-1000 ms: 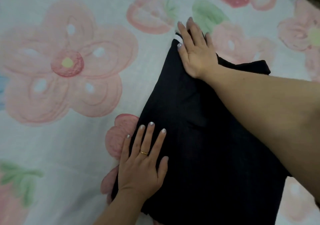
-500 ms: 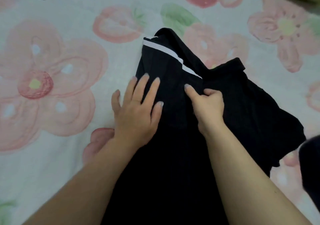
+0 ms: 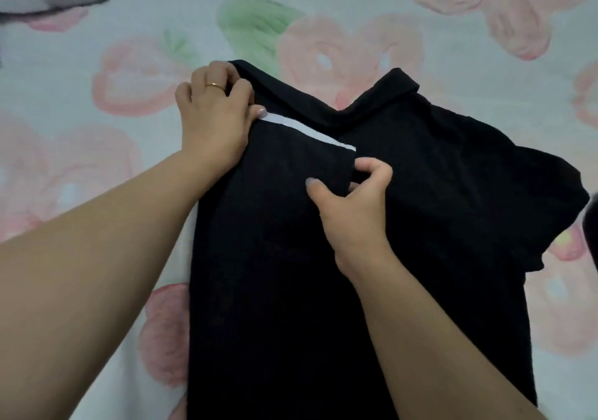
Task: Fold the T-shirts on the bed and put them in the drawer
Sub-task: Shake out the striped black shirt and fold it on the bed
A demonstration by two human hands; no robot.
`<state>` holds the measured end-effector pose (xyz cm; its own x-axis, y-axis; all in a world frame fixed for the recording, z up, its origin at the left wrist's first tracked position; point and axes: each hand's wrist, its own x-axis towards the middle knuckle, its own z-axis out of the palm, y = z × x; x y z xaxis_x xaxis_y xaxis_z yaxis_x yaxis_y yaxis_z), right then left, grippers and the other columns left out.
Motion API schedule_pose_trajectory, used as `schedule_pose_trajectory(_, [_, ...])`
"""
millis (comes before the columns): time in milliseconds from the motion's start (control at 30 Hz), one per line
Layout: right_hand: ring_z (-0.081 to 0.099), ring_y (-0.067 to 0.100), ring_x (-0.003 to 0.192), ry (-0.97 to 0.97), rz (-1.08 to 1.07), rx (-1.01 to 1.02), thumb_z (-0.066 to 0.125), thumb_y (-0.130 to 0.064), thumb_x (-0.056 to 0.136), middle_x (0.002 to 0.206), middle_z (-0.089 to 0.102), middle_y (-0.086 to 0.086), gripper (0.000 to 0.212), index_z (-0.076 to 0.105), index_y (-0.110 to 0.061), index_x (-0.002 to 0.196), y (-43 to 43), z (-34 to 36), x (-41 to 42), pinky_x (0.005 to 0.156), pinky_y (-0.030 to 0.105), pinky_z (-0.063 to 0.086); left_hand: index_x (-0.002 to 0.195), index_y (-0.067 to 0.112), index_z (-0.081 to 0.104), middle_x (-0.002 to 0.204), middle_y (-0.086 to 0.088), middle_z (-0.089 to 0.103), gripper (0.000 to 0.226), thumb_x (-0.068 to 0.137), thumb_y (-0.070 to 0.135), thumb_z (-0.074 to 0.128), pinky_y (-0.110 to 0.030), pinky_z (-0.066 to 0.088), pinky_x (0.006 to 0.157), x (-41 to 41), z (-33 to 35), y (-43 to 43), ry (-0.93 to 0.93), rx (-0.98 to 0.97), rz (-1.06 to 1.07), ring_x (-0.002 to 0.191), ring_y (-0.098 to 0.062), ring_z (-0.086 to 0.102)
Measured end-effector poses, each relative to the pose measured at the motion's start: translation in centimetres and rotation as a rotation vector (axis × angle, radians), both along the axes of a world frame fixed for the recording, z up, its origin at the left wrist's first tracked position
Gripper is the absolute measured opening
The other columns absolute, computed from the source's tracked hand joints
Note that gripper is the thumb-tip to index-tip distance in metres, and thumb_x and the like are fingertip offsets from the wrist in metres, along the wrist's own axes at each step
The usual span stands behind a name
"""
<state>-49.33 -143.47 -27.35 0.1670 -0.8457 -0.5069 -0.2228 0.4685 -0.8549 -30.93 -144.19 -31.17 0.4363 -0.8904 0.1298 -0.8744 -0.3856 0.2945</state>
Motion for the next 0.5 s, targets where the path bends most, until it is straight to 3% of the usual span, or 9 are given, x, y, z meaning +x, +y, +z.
schedule_pose_trajectory(67, [0.059,0.005,0.063,0.071,-0.012,-0.077,0.067,-0.015,0.081,0.079,0.059,-0.003,0.047,0.03,-0.033,0.104,-0.9,-0.1,-0.3,0.055,0.015,0.049,0.095,0.001,0.054,0.123,-0.017,0.045,0.026,0.091,0.027,0.049,-0.034,0.015,0.087,-0.2,-0.4,-0.2,-0.046,0.015,0.014,0.116,-0.036,0.035])
schedule_pose_trajectory(133, [0.053,0.001,0.058,0.16,0.012,-0.134,0.069,-0.026,0.08,0.071,0.053,-0.008,0.048,0.028,-0.034,0.105,-1.0,-0.3,-0.8,0.052,0.012,0.044,0.098,0.0,0.054,0.125,-0.018,0.044,0.03,0.094,0.029,0.046,-0.036,0.015,0.087,-0.2,-0.6,-0.4,-0.081,0.026,0.017,0.118,-0.038,0.034])
schedule_pose_trajectory(233, [0.052,0.0,0.072,0.195,0.132,0.079,0.072,-0.045,0.073,0.087,0.048,-0.013,0.057,0.025,-0.033,0.104,0.2,-0.3,-1.1,0.049,0.01,0.041,0.101,0.0,0.053,0.127,-0.017,0.044,0.032,0.094,0.031,0.044,-0.038,0.015,0.088,-0.3,-1.0,-0.4,-0.102,0.044,0.034,0.12,-0.037,0.033])
schedule_pose_trajectory(300, [0.056,0.005,0.074,0.244,0.212,0.115,0.071,-0.037,0.077,0.087,0.051,-0.01,0.052,0.025,-0.032,0.101,1.0,-0.9,-1.6,0.052,0.016,0.047,0.102,0.0,0.053,0.128,-0.017,0.043,0.033,0.095,0.031,0.044,-0.038,0.014,0.088,-0.3,-1.1,-0.3,-0.101,0.057,0.047,0.12,-0.036,0.034])
schedule_pose_trajectory(433, [0.059,0.016,0.061,0.379,0.173,-0.064,0.062,-0.031,0.086,0.065,0.057,0.0,0.032,0.036,-0.027,0.103,1.2,-1.1,-3.6,0.06,0.035,0.054,0.104,0.004,0.053,0.13,-0.012,0.043,0.028,0.094,0.028,0.043,-0.036,0.011,0.091,-1.0,-0.5,-0.2,-0.056,0.033,0.08,0.123,-0.029,0.032])
schedule_pose_trajectory(500, [0.06,0.011,0.058,0.354,0.145,-0.156,0.059,-0.031,0.087,0.062,0.059,-0.001,0.025,0.039,-0.033,0.102,1.3,-0.8,-5.4,0.059,0.028,0.054,0.108,0.007,0.053,0.131,-0.01,0.044,0.028,0.09,0.028,0.047,-0.038,0.011,0.098,-2.5,0.4,0.3,0.02,-0.034,0.088,0.129,-0.028,0.03])
